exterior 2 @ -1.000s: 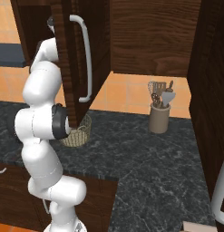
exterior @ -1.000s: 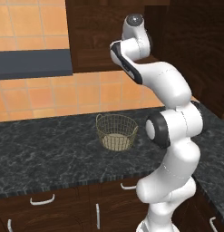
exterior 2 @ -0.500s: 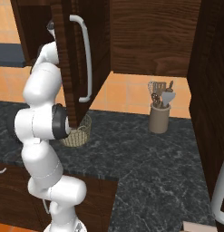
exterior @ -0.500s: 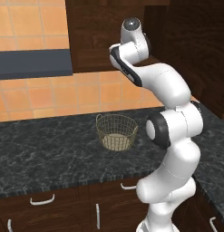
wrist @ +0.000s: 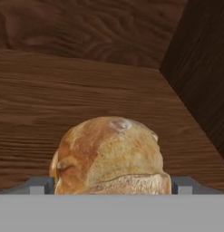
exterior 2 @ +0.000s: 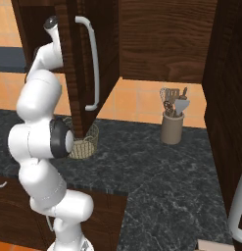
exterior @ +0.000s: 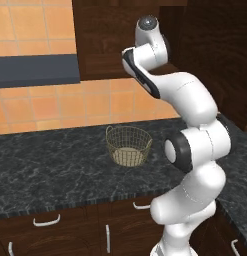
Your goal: Open the cabinet, pick up the bread from the cabinet and place it in the basket. Then move the basket to the dining counter.
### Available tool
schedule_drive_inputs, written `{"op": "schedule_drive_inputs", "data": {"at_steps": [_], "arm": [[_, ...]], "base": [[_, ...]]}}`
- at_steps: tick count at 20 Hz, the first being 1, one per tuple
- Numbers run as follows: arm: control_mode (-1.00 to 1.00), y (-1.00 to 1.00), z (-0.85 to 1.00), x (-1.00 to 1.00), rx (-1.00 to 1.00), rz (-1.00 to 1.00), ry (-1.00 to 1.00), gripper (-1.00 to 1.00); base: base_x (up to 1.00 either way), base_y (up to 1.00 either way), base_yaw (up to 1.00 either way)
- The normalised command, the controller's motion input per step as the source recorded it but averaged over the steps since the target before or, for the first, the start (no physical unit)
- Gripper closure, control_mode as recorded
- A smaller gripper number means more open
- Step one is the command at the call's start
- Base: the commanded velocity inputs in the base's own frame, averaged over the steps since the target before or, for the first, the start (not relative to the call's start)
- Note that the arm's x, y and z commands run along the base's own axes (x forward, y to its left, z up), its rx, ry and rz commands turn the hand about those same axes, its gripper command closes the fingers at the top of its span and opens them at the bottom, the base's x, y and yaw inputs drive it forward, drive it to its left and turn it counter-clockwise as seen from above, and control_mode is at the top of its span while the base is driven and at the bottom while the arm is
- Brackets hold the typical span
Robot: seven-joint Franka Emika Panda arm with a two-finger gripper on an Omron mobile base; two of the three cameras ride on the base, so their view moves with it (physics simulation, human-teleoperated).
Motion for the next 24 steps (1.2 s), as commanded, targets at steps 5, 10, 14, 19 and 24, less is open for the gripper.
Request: {"op": "schedule_drive_inputs", "data": {"at_steps": [5, 10, 14, 19, 24], "arm": [[-1.0, 0.48, 0.0, -1.0, 0.01, 0.0, -0.13, 1.0], [-1.0, 0.56, 0.01, -1.0, 0.0, 0.0, 0.01, 1.0], [-1.0, 0.38, 0.0, -1.0, 0.05, 0.0, 0.06, 1.0], [-1.0, 0.14, -0.39, -1.0, 0.03, -0.04, 0.04, 1.0], [-1.0, 0.0, -0.95, -0.68, 0.04, -0.01, 0.12, 1.0]], "base": [[0.0, 0.0, 0.0], [0.0, 0.0, 0.0], [0.0, 0.0, 0.0], [0.0, 0.0, 0.0], [0.0, 0.0, 0.0]]}}
